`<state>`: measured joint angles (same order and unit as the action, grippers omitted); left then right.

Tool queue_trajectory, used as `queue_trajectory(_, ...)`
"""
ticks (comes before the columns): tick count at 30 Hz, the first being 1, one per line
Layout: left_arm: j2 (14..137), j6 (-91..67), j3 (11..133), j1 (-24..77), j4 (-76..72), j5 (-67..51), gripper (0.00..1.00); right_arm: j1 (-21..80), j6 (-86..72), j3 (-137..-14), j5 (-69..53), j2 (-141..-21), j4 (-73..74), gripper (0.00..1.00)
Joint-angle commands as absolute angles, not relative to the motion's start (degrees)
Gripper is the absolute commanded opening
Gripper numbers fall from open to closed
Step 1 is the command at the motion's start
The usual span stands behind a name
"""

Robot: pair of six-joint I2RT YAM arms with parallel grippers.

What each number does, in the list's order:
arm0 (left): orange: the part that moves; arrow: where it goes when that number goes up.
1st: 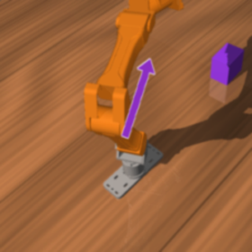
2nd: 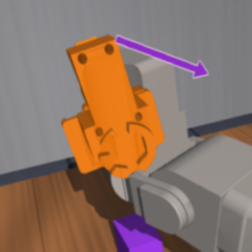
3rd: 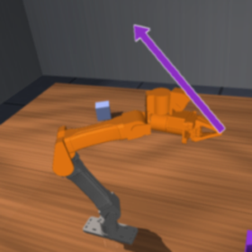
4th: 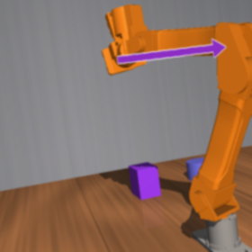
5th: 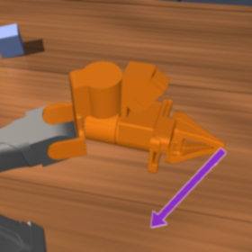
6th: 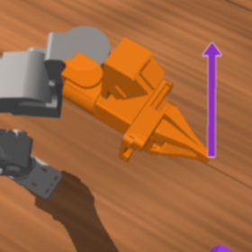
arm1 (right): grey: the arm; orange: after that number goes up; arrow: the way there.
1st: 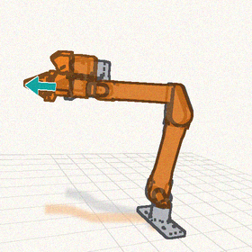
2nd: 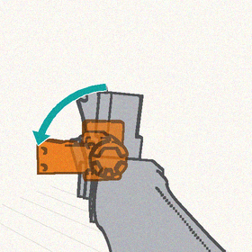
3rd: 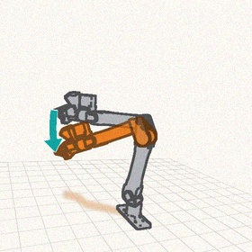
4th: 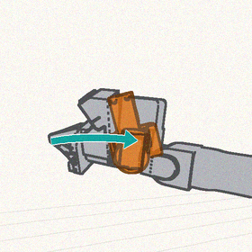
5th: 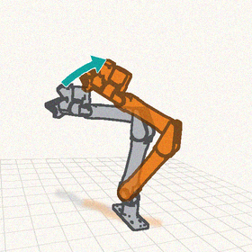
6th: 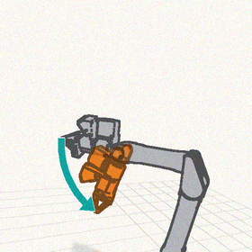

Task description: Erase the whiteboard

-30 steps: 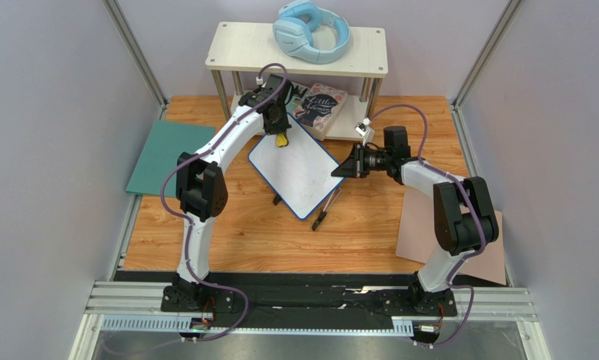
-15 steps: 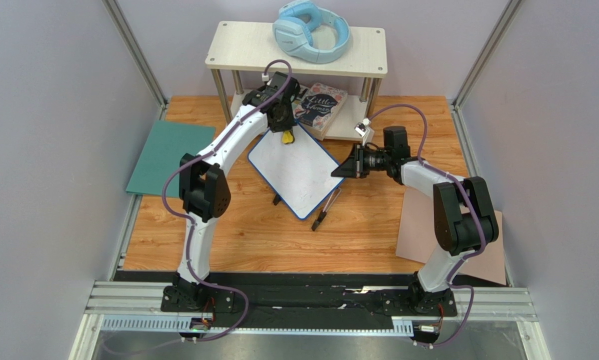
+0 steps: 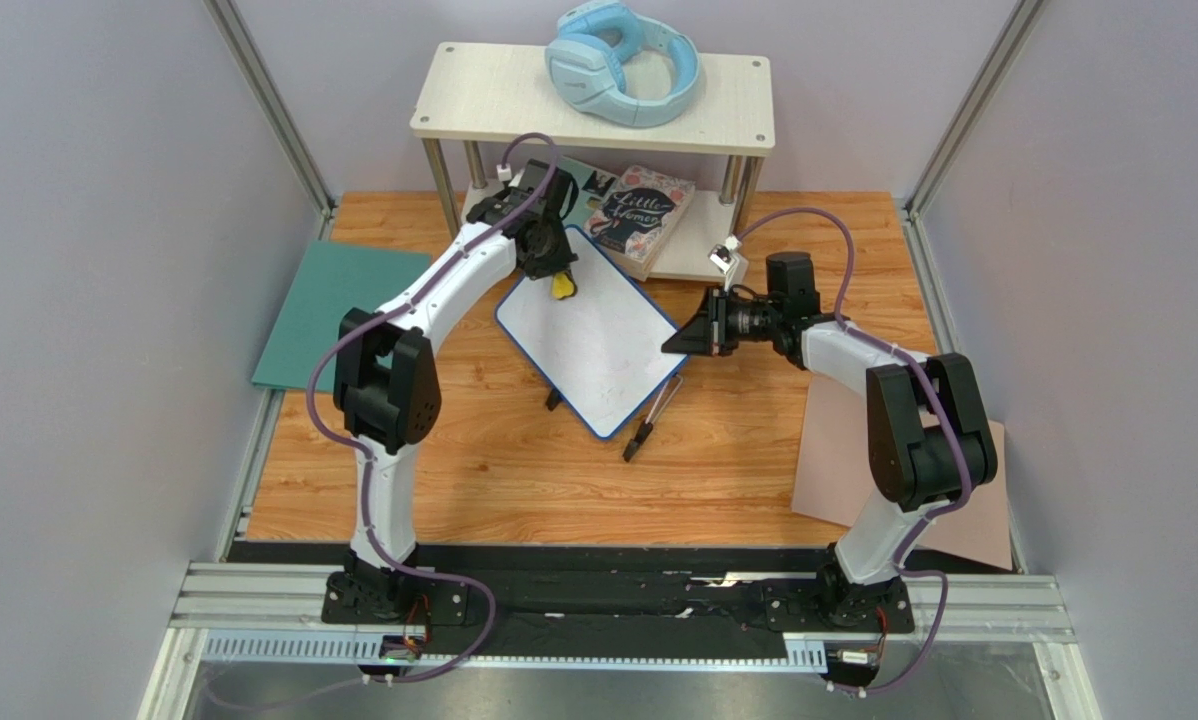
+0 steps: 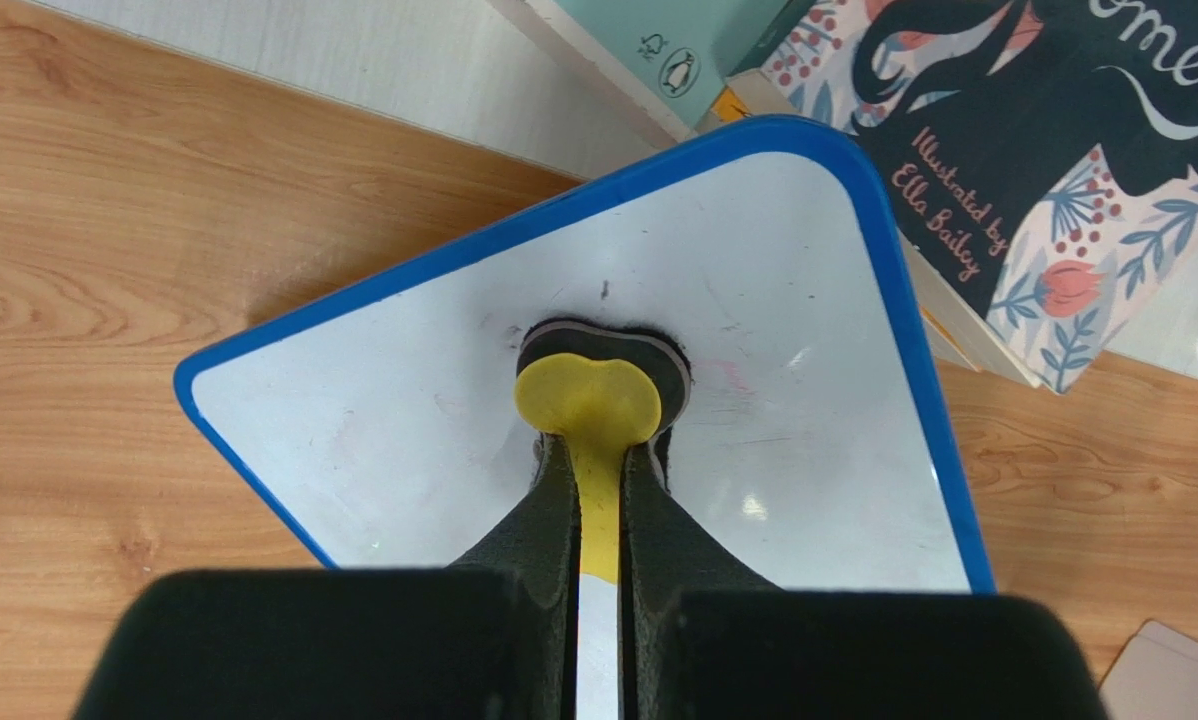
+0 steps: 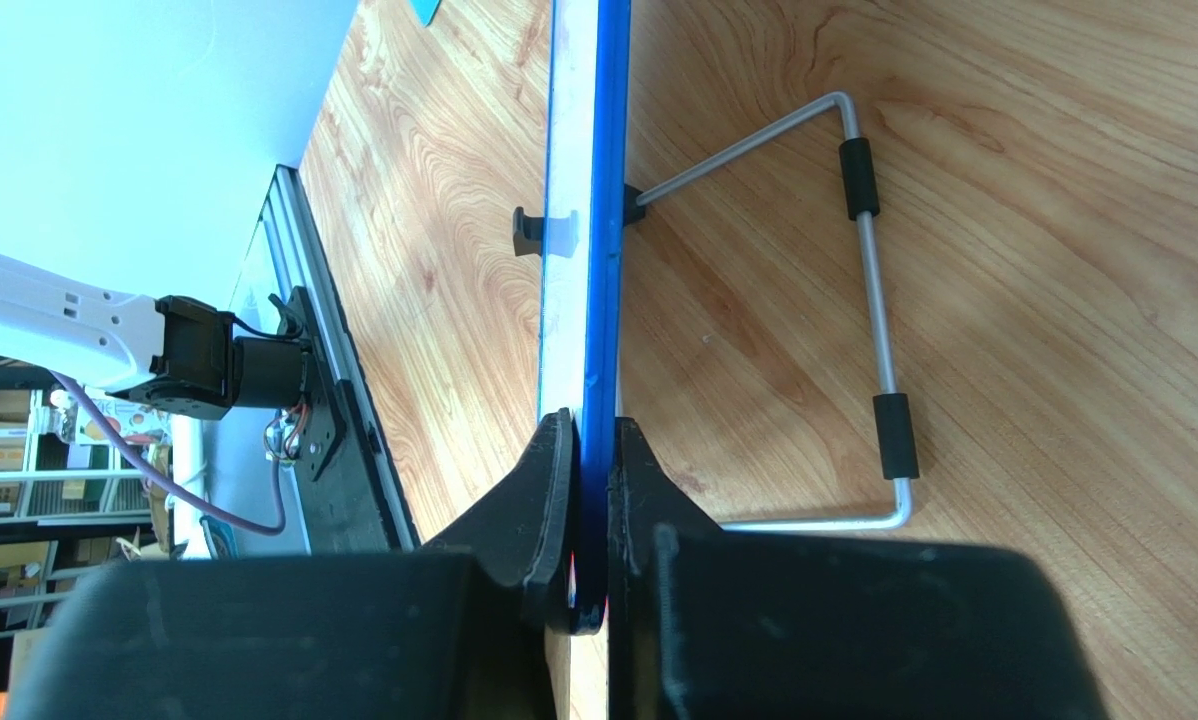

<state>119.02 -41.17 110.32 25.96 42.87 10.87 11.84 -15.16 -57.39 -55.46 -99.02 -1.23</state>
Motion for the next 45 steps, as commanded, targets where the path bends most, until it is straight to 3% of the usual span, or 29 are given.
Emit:
queue_trajectory(1,118.7,-41.8,106.5,25.5,43.3,10.1,0.0,13.8,-5.5,-56.5,-47.8,-101.2,-0.3,0.0)
queue_trajectory(10,112.2,-42.0,93.4,25.8,35.8,7.4,0.0,14.0,-5.3,-56.5,-47.7,-101.3,1.2,0.0)
queue_trajectory(24,114.2,-41.6,109.5,27.2,34.0,11.2,0.0,14.4,-5.1,-56.4,-47.2,-101.2,1.6,0.0)
queue_trajectory(38,111.4,-42.2,106.9,27.8,27.1,20.2,0.0,14.6,-5.0,-56.4,-47.3,-101.3,1.8,0.0)
queue_trajectory(45,114.8,-42.2,108.8,27.9,31.7,16.4,0.0,14.7,-5.0,-56.4,-47.2,-101.4,1.8,0.0)
